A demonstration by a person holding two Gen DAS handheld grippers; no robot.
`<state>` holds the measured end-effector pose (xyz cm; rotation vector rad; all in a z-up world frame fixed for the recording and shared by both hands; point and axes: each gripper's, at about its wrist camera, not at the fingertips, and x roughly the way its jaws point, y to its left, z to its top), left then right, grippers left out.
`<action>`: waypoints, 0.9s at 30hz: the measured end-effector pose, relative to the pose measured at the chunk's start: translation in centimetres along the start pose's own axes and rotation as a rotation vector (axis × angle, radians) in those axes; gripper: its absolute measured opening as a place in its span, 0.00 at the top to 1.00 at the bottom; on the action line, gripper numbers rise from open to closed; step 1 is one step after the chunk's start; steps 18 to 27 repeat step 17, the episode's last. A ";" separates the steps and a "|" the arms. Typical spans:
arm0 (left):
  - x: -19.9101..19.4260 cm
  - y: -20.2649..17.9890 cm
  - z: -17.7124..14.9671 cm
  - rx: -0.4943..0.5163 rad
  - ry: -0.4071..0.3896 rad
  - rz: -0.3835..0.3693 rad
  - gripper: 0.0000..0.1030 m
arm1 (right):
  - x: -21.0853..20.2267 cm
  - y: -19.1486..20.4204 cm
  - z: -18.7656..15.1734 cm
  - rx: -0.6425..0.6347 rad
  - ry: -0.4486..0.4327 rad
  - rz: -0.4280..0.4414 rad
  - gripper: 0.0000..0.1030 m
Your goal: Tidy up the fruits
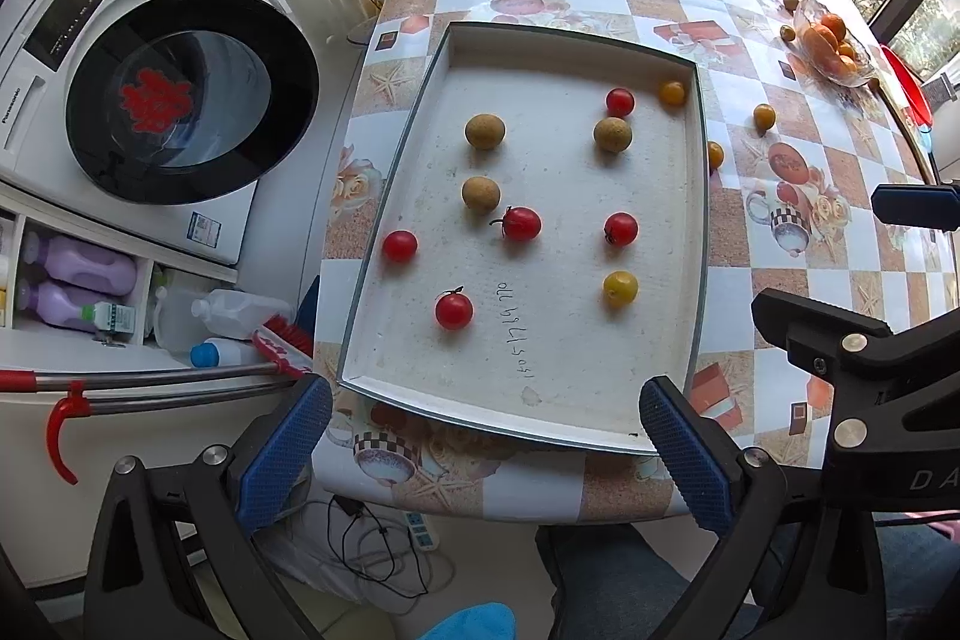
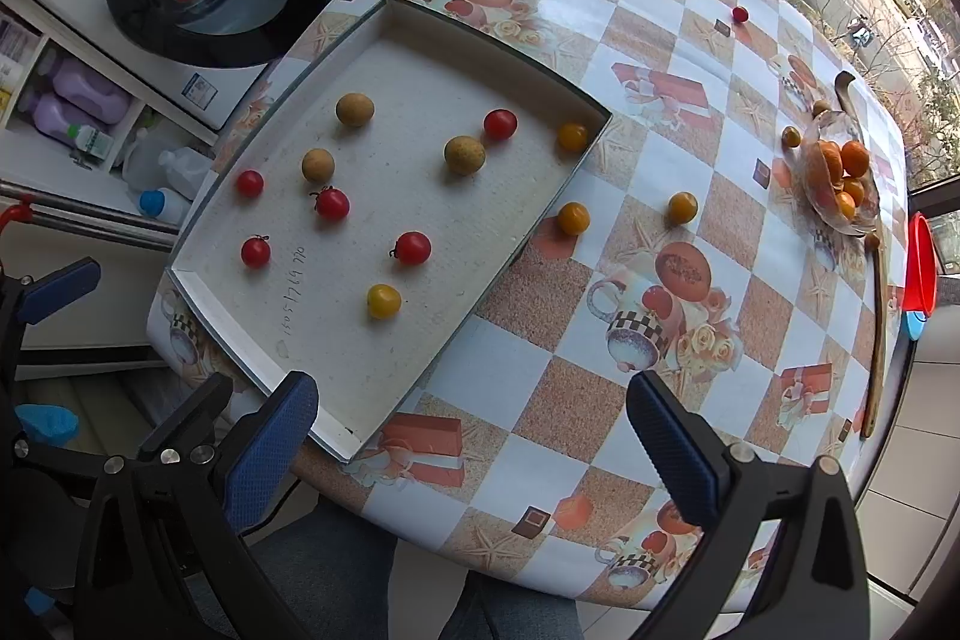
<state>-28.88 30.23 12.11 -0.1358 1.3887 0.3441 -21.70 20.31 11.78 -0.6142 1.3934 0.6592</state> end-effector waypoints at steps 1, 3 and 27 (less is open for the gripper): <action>0.0 0.0 0.0 0.001 -0.001 0.001 0.00 | 0.0 0.0 0.0 0.000 0.000 0.000 0.00; 0.0 -0.1 0.1 0.000 -0.001 0.001 0.00 | 0.0 0.1 0.0 0.002 -0.001 -0.001 0.00; -0.4 -0.1 0.3 -0.006 -0.022 -0.020 0.00 | 0.0 0.1 0.0 -0.001 -0.002 -0.001 0.00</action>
